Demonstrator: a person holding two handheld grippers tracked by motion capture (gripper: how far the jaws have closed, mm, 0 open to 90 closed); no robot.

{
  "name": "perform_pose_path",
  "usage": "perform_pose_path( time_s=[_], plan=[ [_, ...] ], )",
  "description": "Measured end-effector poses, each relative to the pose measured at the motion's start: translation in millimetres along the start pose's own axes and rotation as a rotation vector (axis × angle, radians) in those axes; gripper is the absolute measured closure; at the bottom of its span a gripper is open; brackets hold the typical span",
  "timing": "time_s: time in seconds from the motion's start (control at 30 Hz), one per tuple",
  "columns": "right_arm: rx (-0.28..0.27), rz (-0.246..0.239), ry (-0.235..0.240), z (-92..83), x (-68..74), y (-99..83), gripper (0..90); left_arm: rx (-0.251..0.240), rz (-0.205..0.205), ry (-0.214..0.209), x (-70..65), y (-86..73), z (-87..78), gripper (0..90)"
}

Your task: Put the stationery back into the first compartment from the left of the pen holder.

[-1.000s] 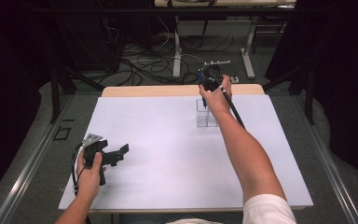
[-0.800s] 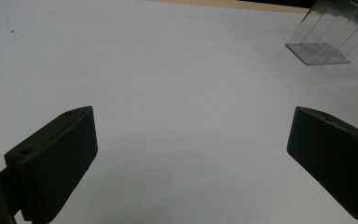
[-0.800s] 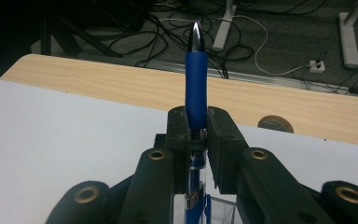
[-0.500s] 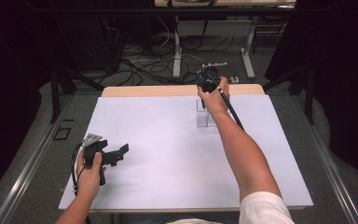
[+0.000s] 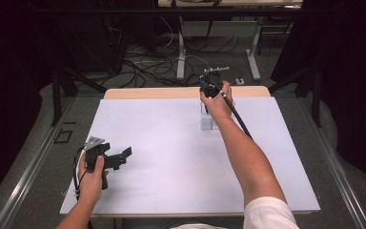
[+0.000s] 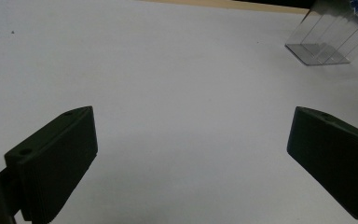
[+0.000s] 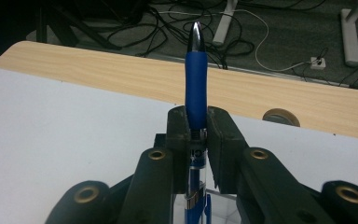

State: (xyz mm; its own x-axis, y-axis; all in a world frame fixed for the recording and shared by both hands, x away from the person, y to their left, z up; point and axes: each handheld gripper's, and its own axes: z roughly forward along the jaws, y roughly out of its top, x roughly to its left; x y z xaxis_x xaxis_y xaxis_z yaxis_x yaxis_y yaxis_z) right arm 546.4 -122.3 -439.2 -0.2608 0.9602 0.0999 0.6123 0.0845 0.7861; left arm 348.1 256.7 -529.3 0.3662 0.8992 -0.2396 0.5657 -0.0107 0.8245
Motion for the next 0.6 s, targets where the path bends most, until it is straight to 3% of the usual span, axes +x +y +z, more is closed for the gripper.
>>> perform_pose_path(
  time_s=[0.1, 0.4, 0.6],
  plan=[
    [-0.015, -0.008, 0.004, 0.3, -0.4, -2.6, 79.7, 0.001, 0.000, -0.001, -0.2, -0.2, 0.3, 1.7],
    [0.012, -0.002, 0.017, 0.0, -4.2, -10.9, 79.3, 0.004, 0.002, 0.002, -0.5, -0.4, 0.9, 1.7],
    [-0.004, -0.011, 0.045, -6.7, -3.5, -12.0, 59.2, 0.009, 0.008, 0.003, -1.1, -0.4, 1.7, 1.7]
  ],
)
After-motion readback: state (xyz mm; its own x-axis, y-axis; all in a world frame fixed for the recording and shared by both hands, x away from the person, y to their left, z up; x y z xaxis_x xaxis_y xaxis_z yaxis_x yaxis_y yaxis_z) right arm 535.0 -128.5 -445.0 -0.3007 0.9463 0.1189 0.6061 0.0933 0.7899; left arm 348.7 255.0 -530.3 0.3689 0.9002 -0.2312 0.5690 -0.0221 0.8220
